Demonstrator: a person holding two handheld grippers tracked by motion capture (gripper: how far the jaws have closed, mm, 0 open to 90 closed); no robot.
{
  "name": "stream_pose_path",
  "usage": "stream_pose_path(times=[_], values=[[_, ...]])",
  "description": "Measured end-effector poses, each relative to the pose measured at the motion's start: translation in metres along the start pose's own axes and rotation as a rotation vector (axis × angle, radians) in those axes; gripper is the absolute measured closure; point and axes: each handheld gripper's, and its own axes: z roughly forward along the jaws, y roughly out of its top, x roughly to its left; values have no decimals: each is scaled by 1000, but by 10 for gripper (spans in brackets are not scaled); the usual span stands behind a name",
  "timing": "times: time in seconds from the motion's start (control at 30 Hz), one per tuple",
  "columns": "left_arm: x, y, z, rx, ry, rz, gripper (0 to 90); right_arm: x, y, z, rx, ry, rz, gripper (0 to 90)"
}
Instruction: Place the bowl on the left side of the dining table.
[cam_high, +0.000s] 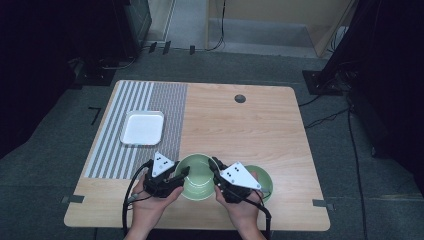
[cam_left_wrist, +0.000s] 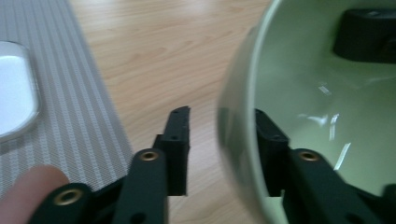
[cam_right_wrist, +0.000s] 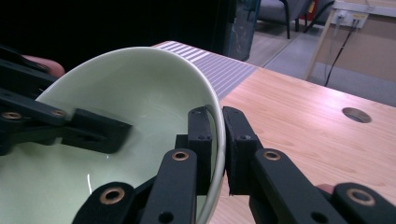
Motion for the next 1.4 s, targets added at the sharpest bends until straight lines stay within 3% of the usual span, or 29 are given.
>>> stream_pose_path(times=[0.1, 0.23, 0.27, 0.53, 0.73, 0.93, 1.07, 1.1, 1.23, 1.3, 1.4], values=[[3, -3, 1, 0, -17, 15, 766, 8, -3, 2, 2, -13, -25, 833], [7, -4, 1, -26, -14, 18, 832, 11, -8, 4, -2, -22, -27, 834], [7, -5, 0, -29, -13, 40, 840, 11, -9, 4, -1, -22, -23, 835], [11, -9, 1, -42, -3, 67, 848, 17, -14, 8, 2, -35, -35, 836], [15, -11, -2, -98, -26, 79, 848, 19, -12, 5, -21, -37, -40, 830], [17, -13, 0, -108, -18, 98, 848, 15, -13, 8, -2, 2, 7, 799], [22, -13, -1, -117, -12, 83, 847, 10, -11, 9, 30, 24, 61, 586], [23, -14, -1, -119, -11, 81, 847, 9, -10, 10, 43, 25, 74, 481], [30, -14, -3, -135, 1, 67, 846, 8, -8, 13, 69, 56, 114, 239], [33, -14, -5, -145, 6, 56, 845, 8, -8, 14, 80, 64, 105, 181], [37, -14, -6, -154, 12, 52, 844, 8, -7, 13, 76, 82, 120, 181]])
